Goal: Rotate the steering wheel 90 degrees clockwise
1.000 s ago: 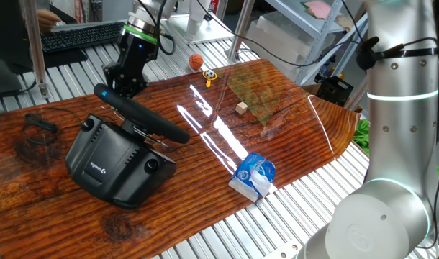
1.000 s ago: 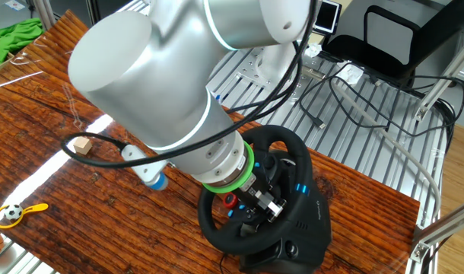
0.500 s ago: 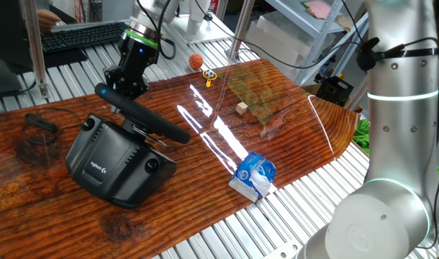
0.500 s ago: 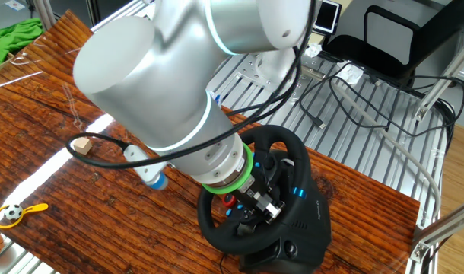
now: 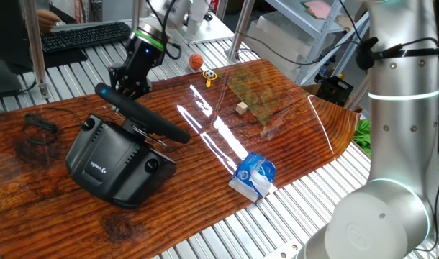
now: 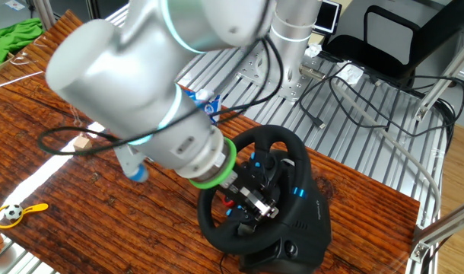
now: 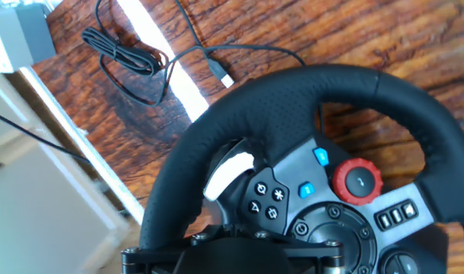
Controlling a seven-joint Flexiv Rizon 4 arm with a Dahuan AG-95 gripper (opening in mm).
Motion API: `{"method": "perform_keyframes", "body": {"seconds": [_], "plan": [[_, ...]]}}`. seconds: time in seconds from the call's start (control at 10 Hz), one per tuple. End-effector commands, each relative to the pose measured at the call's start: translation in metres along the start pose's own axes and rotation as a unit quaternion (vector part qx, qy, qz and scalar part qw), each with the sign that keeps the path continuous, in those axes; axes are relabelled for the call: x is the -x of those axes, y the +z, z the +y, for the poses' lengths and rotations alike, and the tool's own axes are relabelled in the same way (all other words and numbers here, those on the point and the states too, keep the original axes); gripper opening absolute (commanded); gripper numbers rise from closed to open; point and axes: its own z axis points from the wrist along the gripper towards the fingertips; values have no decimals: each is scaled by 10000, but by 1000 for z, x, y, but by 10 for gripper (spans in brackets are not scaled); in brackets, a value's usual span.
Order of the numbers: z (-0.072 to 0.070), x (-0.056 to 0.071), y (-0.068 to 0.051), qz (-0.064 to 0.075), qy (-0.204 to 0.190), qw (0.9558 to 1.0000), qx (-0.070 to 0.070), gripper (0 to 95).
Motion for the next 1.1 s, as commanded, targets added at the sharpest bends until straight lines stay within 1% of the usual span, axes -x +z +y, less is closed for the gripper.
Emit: {"method": "perform_keyframes", "body": {"seconds": [0.1,0.2,0.3,0.5,0.8,1.0,1.1], "plan": [[2,-2,-4,7,110,9999,59,0],[2,-3,-6,-4,180,9998,60,0],[2,-4,-7,12,215,9997,105,0],[2,-5,-10,3,211,9997,92,0],[1,-4,-10,-55,196,9998,56,0],[1,-3,-7,-128,192,9997,19,0],[0,-1,-4,-207,180,9996,-25,0]]}}
